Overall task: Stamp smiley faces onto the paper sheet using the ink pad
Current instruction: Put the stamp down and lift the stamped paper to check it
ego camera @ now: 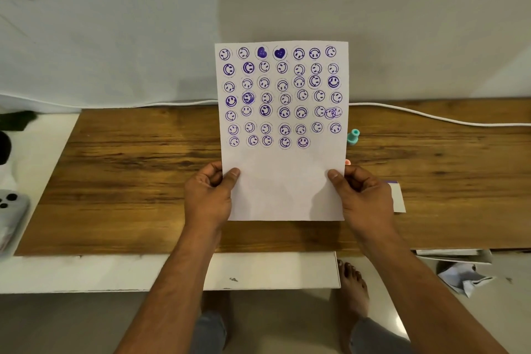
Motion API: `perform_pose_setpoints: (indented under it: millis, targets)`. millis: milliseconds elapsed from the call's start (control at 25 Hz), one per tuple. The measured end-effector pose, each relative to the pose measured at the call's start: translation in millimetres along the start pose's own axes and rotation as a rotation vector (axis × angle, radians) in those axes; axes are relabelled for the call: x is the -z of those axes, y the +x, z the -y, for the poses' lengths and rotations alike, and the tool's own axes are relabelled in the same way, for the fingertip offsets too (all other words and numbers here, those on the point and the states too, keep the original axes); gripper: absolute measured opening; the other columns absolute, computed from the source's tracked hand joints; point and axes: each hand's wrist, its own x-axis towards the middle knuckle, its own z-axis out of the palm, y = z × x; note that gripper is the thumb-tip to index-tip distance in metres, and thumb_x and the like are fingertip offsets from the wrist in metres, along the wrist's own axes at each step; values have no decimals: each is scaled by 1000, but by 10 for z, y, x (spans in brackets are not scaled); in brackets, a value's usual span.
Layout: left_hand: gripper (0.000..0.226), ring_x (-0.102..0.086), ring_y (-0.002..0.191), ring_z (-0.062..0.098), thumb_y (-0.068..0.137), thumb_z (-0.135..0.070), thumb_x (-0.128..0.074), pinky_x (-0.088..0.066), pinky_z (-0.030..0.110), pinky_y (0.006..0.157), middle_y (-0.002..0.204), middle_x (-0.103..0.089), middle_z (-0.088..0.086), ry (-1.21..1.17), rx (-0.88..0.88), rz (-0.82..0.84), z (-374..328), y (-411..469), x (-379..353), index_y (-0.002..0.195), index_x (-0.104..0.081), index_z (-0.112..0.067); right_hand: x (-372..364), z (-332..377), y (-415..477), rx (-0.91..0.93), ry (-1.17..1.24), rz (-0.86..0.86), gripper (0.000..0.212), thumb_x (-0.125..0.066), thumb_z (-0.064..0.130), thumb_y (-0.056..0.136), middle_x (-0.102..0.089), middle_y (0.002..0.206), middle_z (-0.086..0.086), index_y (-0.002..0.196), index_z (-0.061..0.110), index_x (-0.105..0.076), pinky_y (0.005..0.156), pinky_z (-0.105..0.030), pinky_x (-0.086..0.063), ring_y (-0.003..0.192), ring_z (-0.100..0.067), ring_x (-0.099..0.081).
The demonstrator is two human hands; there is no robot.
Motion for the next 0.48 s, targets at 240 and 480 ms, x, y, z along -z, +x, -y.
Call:
perform_pose_setpoints:
  millis: [240, 480]
  targets:
    - [17, -72, 73, 0, 90, -1, -70, -56, 15, 66, 78, -79, -14, 7, -8, -7, -25, -10, -6, 92, -72, -18, -7, -2, 21, -3, 2, 9, 9, -75, 20, 92, -76, 80, 28, 94, 29, -74, 62, -11, -56, 76, 7, -71]
    - [14, -72, 72, -2, 92, 0, -68, -56, 14, 65, 76, -78, -16, 4, -8, -6, -44, -15, -5, 99, -71, -12, -25, 15, 21, 3, 10, 23, 11, -75, 19, 92, -75, 80, 30, 91, 30, -73, 62, -10, -55, 77, 8, -71]
